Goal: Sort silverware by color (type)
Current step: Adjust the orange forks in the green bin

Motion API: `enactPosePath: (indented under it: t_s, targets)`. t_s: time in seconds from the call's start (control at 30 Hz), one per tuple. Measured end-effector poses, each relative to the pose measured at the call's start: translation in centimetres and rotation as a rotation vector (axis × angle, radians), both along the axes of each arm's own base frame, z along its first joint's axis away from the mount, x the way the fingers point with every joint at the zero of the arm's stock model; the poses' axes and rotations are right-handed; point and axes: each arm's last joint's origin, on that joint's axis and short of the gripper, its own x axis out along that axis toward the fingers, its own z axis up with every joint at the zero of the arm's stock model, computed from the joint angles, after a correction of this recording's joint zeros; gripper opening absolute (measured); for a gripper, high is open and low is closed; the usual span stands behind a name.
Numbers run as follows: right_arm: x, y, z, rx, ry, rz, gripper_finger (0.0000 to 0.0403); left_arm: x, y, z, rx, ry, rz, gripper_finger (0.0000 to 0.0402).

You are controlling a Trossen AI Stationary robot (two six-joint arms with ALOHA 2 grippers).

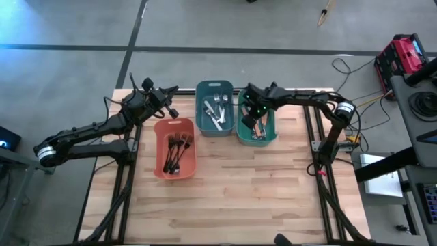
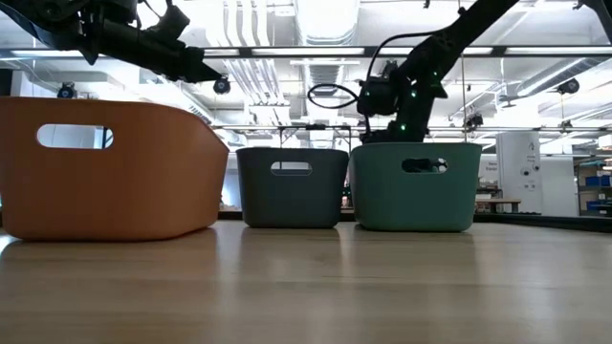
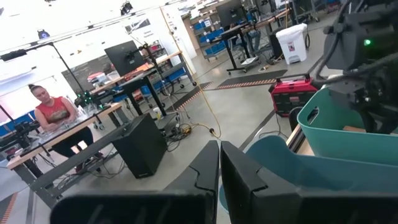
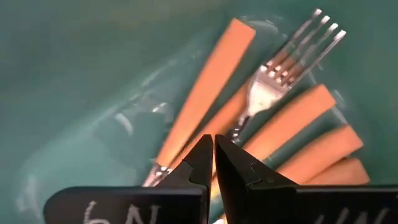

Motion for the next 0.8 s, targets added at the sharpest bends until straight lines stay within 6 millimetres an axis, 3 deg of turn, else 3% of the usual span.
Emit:
enactPosePath:
  t_s: [0.3,0.8]
  targets:
    - [0.2,1.1,-0.9,-0.041,0.044,0.015,0.0009,0.0,0.0,0.2,0.011,0.004,0.000,0.0000]
    - [-0.5,1.4,-2.2,-0.053,0.068,-0.007,0.0009,0.0,0.0,0.6,0.027,-0.001,0.001,0.0000]
